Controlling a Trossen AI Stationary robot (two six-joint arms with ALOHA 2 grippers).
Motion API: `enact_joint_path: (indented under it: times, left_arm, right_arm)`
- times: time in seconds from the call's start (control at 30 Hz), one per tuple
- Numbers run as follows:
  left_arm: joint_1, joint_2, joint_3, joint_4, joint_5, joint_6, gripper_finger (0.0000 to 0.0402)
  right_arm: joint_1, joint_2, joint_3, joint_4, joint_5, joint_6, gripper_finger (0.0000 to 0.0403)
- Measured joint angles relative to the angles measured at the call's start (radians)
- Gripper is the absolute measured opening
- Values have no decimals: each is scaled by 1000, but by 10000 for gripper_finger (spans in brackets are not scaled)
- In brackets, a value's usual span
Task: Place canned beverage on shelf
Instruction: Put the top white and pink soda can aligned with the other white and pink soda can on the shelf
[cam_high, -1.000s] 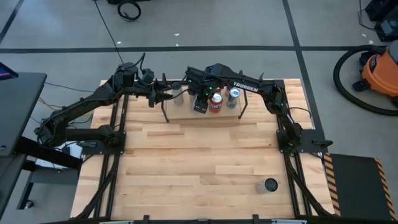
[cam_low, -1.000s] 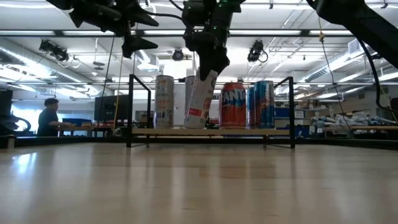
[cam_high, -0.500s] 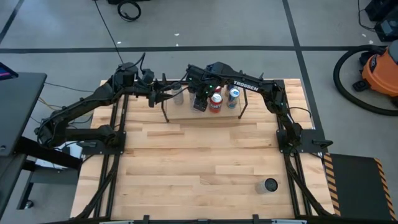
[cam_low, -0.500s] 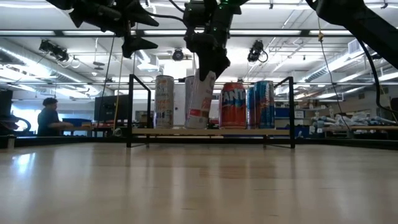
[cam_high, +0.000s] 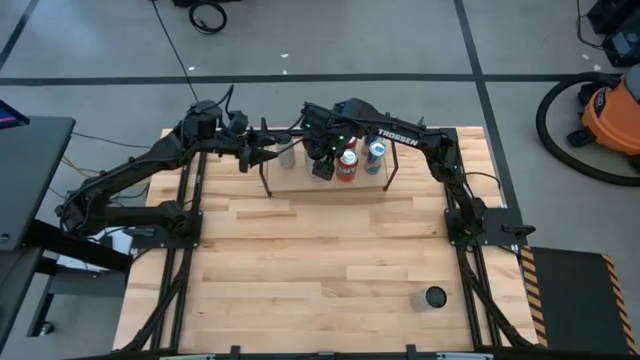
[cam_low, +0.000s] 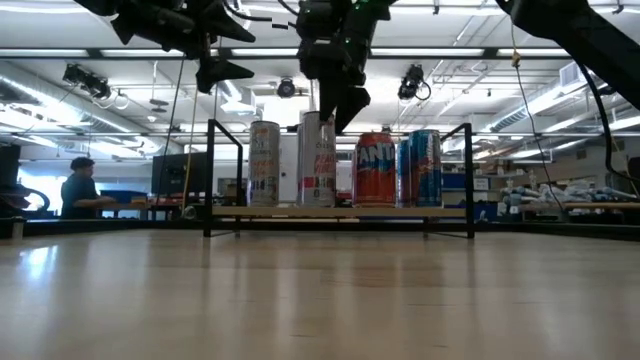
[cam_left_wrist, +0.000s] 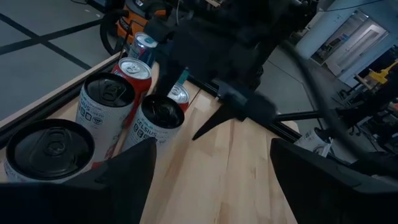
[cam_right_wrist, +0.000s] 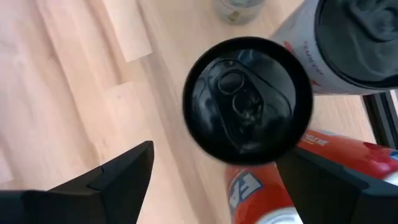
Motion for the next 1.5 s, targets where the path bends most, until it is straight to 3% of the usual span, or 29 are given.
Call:
enact_joint_path:
  times: [0.7,0.97,1.1,1.33,1.5]
  left_arm:
    - [0,0,0,-1,0,-2,316]
    - [0,0,0,-1,0,1,316]
    - [0,0,0,-1,0,2,316]
    - [0,0,0,-1,0,1,316]
    - [0,0,0,-1,0,1,316]
  right_arm:
    - [0,-31,1,66,-13,20,340]
    - [6,-31,1,8,-119,112,340]
    - [20,-39,0,4,-108,124,340]
    - [20,-95,1,116,-81,121,340]
    - [6,-90,1,183,-83,30,340]
